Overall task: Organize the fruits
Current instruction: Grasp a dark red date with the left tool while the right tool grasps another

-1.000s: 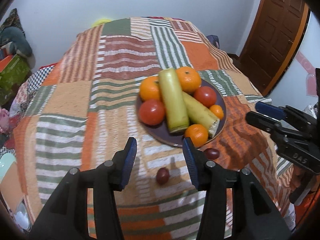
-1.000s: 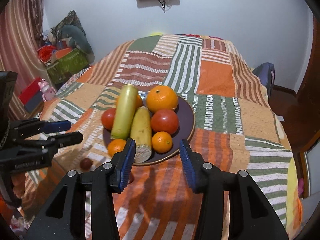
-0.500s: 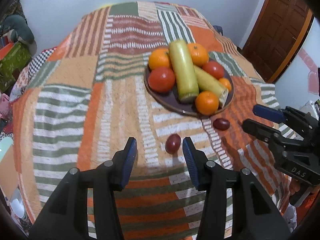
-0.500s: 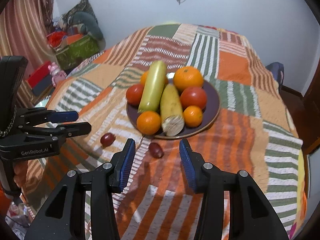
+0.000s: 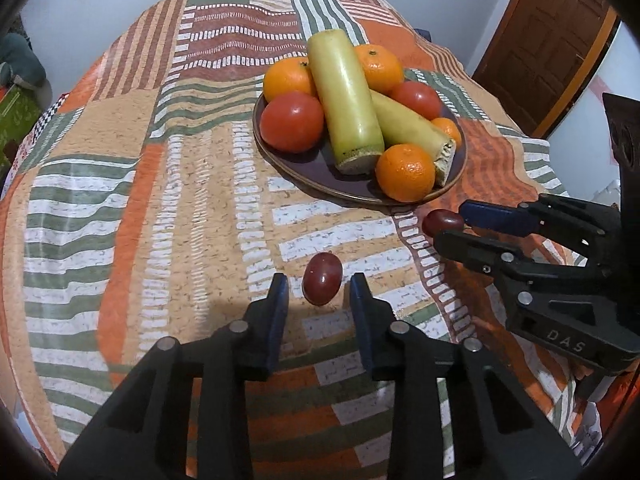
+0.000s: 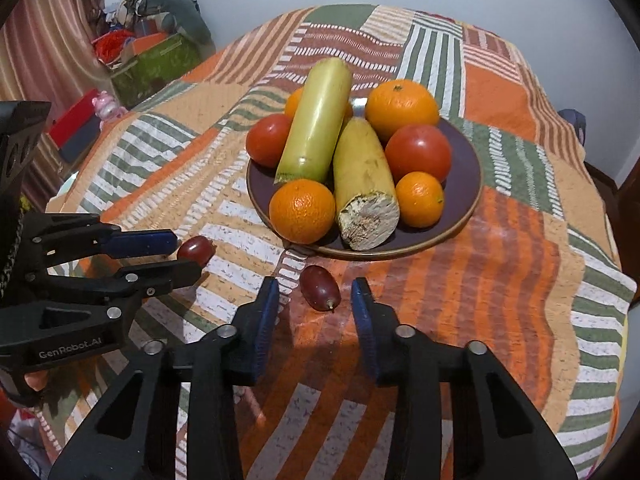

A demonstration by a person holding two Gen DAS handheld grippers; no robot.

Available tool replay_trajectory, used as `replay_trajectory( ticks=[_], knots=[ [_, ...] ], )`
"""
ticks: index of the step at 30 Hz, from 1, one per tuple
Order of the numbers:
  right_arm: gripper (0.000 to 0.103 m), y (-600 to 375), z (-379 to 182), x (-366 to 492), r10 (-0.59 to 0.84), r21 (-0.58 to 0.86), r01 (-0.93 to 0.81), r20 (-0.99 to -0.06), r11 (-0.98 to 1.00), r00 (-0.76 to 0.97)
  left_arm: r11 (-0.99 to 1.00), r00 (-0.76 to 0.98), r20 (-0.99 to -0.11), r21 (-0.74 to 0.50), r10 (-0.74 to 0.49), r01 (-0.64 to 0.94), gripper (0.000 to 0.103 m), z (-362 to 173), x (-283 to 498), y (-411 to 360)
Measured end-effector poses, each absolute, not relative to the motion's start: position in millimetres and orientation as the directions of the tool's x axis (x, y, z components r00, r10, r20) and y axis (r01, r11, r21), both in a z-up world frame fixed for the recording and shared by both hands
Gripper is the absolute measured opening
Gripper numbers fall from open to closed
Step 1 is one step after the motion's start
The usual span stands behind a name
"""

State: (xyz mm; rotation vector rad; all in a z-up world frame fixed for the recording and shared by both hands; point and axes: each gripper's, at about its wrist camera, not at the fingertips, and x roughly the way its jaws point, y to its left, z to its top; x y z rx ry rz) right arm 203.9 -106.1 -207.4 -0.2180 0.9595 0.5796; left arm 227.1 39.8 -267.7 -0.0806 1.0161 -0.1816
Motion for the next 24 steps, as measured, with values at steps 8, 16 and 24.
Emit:
replay_trajectory(
  ticks=[8, 16, 24],
  knots=[
    [0.018, -108.3, -208.1, 205.4, 0.379, 0.084, -0.561, -0.818, 0.824, 0.433, 0.978, 0.513, -0.833, -0.172, -0.207, 0.115, 0.018, -269.5, 228.5, 43.7],
    [0.018, -117.3, -183.7, 194.5, 0.387, 0.056, -0.555, -0.774, 0.83, 0.501, 0.979, 0.55, -0.81, -0.165, -0.203, 0.119, 0.018, -246.2, 221.0, 40.7],
    [0.018, -133.6, -153.7, 189.8, 0.406, 0.051, -0.536, -0.713, 0.843, 0.571, 0.982, 0.632, -0.752, -0.131, -0.187, 0.134, 0.018, -205.5, 212.3, 29.7]
  ],
)
